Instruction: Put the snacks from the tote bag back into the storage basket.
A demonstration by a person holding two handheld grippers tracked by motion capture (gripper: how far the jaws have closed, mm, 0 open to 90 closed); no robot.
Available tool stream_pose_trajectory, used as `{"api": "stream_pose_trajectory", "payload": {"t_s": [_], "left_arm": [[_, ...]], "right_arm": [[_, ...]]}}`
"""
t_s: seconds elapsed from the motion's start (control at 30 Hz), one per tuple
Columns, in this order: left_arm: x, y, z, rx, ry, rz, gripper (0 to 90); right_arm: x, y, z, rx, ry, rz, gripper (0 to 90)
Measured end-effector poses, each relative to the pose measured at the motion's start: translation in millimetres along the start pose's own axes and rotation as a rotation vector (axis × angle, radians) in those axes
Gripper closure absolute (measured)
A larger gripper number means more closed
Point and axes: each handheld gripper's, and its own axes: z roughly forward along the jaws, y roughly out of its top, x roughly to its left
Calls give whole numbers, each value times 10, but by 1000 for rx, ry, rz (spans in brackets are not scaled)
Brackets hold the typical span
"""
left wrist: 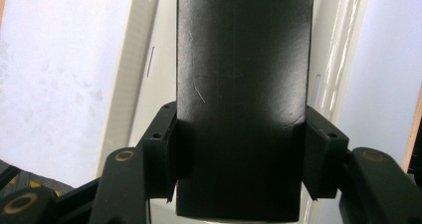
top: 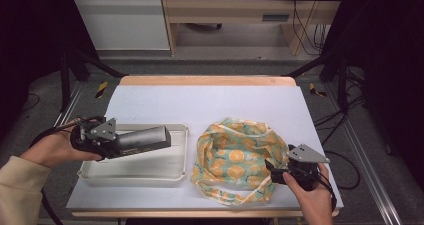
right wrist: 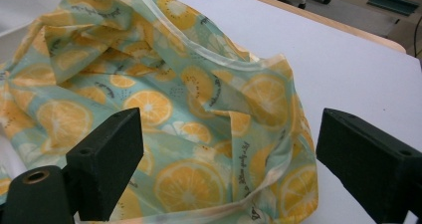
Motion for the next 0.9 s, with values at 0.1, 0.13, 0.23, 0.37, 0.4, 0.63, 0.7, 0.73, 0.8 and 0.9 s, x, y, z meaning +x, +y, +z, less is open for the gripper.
{"api": "stream_pose_trajectory", "payload": {"t_s": [0.1, 0.13, 0.23, 0.37, 0.4, 0.63, 0.7, 0.73, 0.8, 0.9], "left_arm": [[4, -11, 3, 8, 3, 3, 436], [4, -14, 6, 9, 2, 3, 435], [9, -19, 21, 19, 2, 14, 435], [18, -28, 50, 28, 0, 19, 435], [21, -30, 56, 29, 0, 21, 435], [53, -19, 121, 44, 17, 43, 435], [52, -17, 164, 50, 15, 57, 435], [50, -21, 196, 49, 11, 61, 435], [39, -28, 239, 49, 6, 71, 435], [21, -45, 305, 41, -5, 76, 435]], "right_arm": [[-8, -65, 4, -2, -22, 14, 116], [-10, -88, 8, -1, -29, 19, 116], [-6, -156, 23, -6, -42, 33, 116], [11, -227, 35, -13, -49, 44, 115], [13, -242, 35, -20, -46, 49, 114], [30, -295, 34, -71, -43, 114, 107], [37, -307, 32, -88, -43, 132, 106], [39, -316, 29, -94, -46, 137, 105], [41, -336, 20, -103, -48, 136, 103], [46, -355, 15, -99, -57, 126, 100]]}}
